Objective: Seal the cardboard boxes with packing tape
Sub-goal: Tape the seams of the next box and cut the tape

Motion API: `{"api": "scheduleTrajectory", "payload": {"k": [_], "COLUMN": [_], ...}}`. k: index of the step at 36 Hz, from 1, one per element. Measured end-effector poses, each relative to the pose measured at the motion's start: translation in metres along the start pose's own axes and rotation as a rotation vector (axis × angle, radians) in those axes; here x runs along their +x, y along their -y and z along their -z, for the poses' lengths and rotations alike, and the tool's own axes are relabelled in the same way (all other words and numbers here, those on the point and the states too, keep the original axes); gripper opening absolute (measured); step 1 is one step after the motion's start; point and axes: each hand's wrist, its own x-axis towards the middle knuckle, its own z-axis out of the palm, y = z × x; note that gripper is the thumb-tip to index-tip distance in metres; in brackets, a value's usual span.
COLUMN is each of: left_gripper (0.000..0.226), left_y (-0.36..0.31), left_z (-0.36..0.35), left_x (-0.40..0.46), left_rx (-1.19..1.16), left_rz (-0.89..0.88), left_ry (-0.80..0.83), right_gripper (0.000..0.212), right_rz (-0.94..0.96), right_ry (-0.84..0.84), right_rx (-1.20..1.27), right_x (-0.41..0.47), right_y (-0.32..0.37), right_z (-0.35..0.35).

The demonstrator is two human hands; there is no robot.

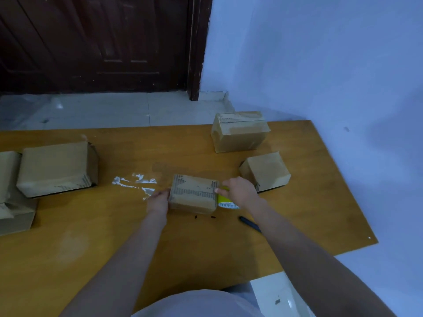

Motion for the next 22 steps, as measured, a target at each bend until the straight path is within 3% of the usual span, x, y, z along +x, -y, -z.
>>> {"api": "scheduleTrajectory", "payload": {"k": [4,7,11,14,17,18,20,22], "left_gripper": [0.037,0.028,0.02,0.014,0.02,0.028,0.041,0.048], "left_y": [-0.013,-0.03,-0.047,-0.033,-0.002,0.009,0.026,0.031], "left_z": [-0.004,-0.003,0.004,0.002,-0.007,-0.009,-0.01,-0.007], "left_x": [0.021,0.025,0.01,-0.015,-0.041,-0.044,-0.048,-0.053], "left_rx": [0.142,0.276,0.384,0.593,0.886,0.977,1.106,1.183], "left_rz": [-0.025,-0.129,-0.441,-0.809,-1.27,-1.341,-1.32,-1.23], "left_ry": [-0.021,-0.075,-0.35,-0.474,-0.285,-0.178,-0.01,0.034], "right_gripper": [0.044,0.042,0.055,0.043,0.027,0.028,0.032,0.032], "right_rz": [-0.083,-0.134,-0.202,-0.248,-0.206,-0.182,-0.155,-0.129], "right_ry": [-0.009,-0.028,0.024,0.088,0.123,0.128,0.104,0.077], "right_rx": [0.119,0.281,0.73,1.064,1.257,1.286,1.31,1.311], "right_x": [-0.019,-0.035,-0.051,-0.059,-0.066,-0.067,-0.069,-0.07], "right_y": [0.006,0.014,0.024,0.024,0.023,0.024,0.027,0.029], "right_z": [-0.017,-0.034,-0.048,-0.054,-0.06,-0.063,-0.069,-0.074]}}
